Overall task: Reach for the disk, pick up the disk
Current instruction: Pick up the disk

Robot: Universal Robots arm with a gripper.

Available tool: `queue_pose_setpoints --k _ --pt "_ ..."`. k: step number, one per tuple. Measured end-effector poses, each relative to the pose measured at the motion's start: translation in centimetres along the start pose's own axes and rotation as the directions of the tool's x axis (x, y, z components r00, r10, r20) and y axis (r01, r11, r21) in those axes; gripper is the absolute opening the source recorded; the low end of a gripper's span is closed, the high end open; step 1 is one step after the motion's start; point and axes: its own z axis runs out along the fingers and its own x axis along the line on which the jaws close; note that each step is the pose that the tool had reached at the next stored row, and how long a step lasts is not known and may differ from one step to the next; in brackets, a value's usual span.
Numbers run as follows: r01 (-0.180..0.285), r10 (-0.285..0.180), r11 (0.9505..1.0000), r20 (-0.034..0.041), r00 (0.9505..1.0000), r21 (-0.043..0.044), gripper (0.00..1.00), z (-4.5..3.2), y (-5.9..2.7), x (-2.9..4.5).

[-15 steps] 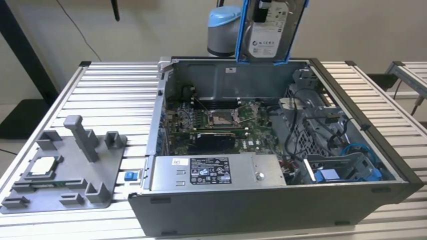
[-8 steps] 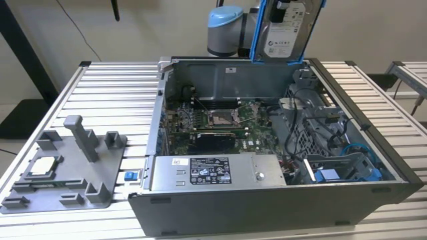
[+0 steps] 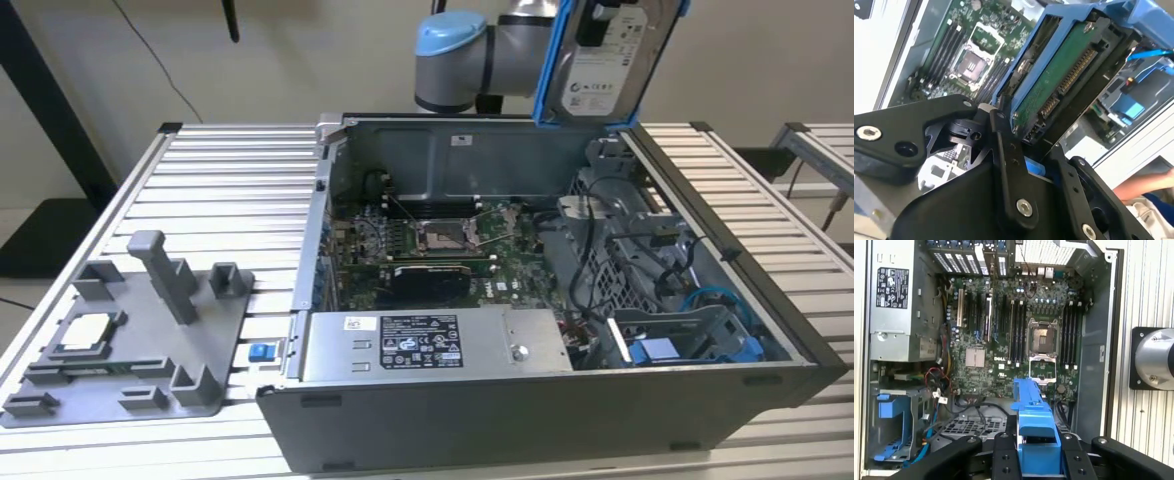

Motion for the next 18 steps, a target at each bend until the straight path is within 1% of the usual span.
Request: queue_pose_setpoints --k 6,8,15,18 --pt "0.000 0.000 1.0000 -0.0005 1.0000 -0.0001 0.00 -0.01 -2.59 0.07" --pt "0.000 0.000 1.0000 -0.0004 1.0000 -0.0003 0.00 -0.01 -2.77 0.07" --pt "0.000 0.000 1.0000 -0.0005 1.0000 -0.0003 0.00 -0.02 -2.93 0.10" --pt "0.000 0.000 1.0000 -0.0006 1.0000 -0.0004 0.00 -0.03 -2.93 0.49"
